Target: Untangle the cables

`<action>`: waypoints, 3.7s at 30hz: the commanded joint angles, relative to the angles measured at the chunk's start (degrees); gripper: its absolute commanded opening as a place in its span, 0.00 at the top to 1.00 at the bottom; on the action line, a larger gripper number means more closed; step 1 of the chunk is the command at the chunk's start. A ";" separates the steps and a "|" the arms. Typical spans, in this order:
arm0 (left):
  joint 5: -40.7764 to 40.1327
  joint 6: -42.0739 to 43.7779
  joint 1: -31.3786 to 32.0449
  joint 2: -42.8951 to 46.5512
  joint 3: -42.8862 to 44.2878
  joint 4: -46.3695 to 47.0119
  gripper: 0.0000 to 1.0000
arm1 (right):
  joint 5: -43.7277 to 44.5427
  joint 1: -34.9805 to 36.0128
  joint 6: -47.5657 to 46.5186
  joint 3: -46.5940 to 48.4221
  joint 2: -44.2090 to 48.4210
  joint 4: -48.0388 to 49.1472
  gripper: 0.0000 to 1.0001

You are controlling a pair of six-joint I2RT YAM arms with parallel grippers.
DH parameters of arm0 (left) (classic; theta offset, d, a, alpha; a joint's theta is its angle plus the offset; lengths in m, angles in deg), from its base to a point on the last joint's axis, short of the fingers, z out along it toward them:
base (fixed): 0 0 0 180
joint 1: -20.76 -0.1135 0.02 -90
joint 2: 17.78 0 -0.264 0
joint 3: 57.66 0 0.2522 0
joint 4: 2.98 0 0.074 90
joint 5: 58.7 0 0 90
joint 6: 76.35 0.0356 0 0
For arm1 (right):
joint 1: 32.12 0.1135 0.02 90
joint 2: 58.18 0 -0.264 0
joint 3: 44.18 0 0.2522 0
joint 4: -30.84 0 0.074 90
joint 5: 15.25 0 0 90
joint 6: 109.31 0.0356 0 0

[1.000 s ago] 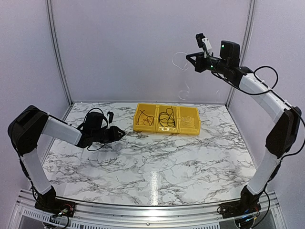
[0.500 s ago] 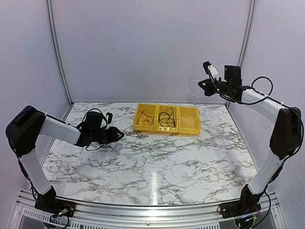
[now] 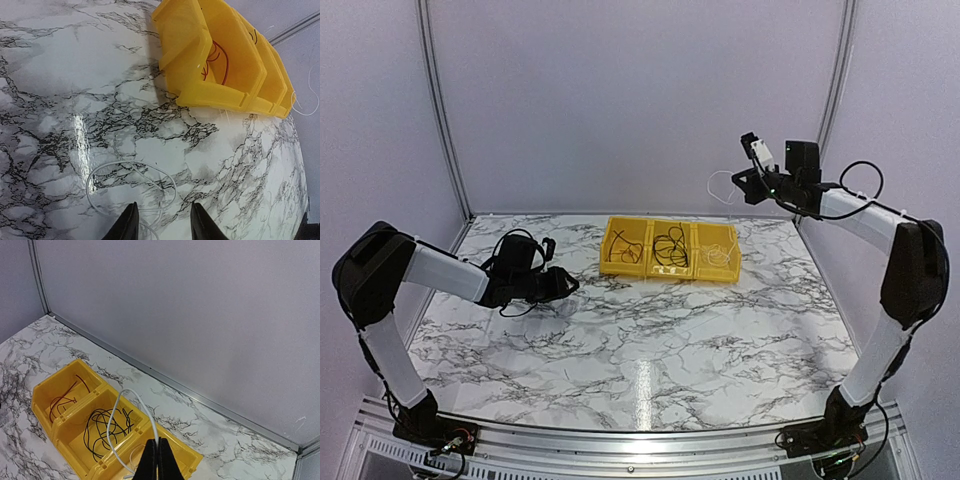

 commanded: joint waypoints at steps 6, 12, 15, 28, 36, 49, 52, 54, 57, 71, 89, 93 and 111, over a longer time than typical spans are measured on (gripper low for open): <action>-0.95 -0.47 -0.27 1.83 -0.29 -1.21 0.61 | -0.04 0.05 0.13 2.27 -2.43 2.37 1.00; -1.20 -0.79 -0.27 2.02 -0.92 -1.30 0.61 | -0.16 0.02 0.41 2.81 -5.33 2.71 1.00; -1.32 -1.04 -0.27 2.26 -1.27 -1.30 0.61 | -0.09 0.00 0.78 2.70 -7.01 2.77 1.00; -3.29 -1.89 -0.27 4.54 -3.94 -1.30 0.61 | 9.86 0.46 9.31 -2.46 -14.39 2.42 1.00; -4.43 -2.32 -0.27 6.26 -6.16 -1.34 0.61 | 12.05 3.35 7.27 -4.27 -16.08 1.43 0.94; -8.03 -0.58 -0.83 13.36 -6.88 -3.30 0.59 | 15.84 4.14 6.49 2.94 -9.78 -0.54 0.52; -8.06 -0.43 -1.35 13.74 -5.82 -4.78 0.59 | 15.76 3.87 6.54 1.63 -7.15 -0.57 0.52; -7.77 -0.22 -1.77 13.77 -4.60 -6.10 0.58 | 13.88 3.87 5.90 0.09 -5.51 -0.22 0.53; -7.88 -0.15 -2.56 13.61 -2.83 -9.00 0.58 | 6.59 4.54 2.81 -2.16 -3.19 0.67 0.55; 2.75 -0.29 -4.94 -0.82 10.15 -24.68 0.59 | -10.40 15.94 -13.75 7.87 -10.65 -14.04 0.87; 5.00 -1.74 -3.76 -15.09 16.68 -24.78 0.91 | -4.16 32.67 -6.64 14.08 -25.18 -8.61 0.88; 5.57 0.10 -3.53 -14.74 15.99 -23.34 1.00 | -0.73 33.11 -1.54 15.04 -28.55 -7.99 0.84; 8.62 -1.18 -3.35 -11.19 9.31 -18.44 1.00 | -9.93 34.19 12.91 18.27 -37.46 -6.05 0.63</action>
